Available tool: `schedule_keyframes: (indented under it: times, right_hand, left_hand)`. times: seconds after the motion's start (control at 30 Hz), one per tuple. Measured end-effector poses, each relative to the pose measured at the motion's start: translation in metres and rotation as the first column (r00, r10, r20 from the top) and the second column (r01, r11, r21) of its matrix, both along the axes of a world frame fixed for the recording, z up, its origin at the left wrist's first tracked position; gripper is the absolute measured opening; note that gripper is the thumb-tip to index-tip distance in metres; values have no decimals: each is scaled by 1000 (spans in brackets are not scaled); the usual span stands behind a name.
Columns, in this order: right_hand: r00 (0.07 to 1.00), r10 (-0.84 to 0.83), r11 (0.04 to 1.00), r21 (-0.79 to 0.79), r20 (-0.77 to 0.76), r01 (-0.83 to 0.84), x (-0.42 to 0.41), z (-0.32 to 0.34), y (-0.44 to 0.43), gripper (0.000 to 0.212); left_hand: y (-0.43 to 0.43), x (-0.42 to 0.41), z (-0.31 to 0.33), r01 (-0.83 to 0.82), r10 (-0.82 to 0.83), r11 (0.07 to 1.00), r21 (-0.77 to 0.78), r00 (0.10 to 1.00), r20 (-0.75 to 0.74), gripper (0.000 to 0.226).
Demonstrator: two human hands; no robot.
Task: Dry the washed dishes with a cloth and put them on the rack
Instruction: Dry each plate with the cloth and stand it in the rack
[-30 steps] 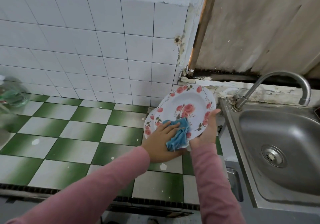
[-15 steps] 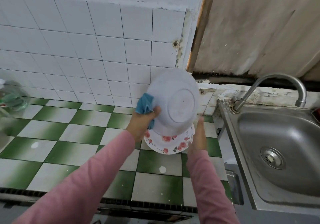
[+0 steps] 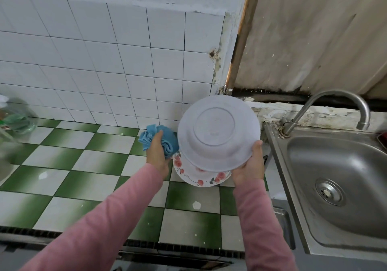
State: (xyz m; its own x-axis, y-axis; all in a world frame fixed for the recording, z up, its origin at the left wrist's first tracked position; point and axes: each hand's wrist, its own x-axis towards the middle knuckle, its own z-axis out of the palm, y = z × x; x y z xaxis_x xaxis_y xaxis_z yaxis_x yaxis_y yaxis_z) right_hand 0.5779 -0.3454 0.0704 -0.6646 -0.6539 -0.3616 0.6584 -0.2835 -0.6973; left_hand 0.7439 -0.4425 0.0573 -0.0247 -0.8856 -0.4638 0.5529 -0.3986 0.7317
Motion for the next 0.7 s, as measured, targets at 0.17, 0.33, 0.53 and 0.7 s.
schedule_keyframes:
  times: [0.17, 0.33, 0.53, 0.7]
  right_hand:
    - [989, 72, 996, 62, -126, -64, 22, 16, -6, 23]
    - [937, 181, 981, 123, -299, -150, 51, 10, -17, 31]
    - [925, 191, 981, 101, -327, -167, 49, 19, -10, 31]
    - [956, 169, 985, 61, -238, -159, 40, 26, -6, 33]
  left_hand:
    - [25, -25, 17, 268, -110, 908, -322, 893, 436, 42]
    - [40, -69, 10, 561, -123, 568, -602, 781, 612, 51]
    - [-6, -72, 12, 576, -90, 661, -481, 697, 712, 64]
    - [21, -64, 7, 736, 282, 343, -583, 511, 812, 54]
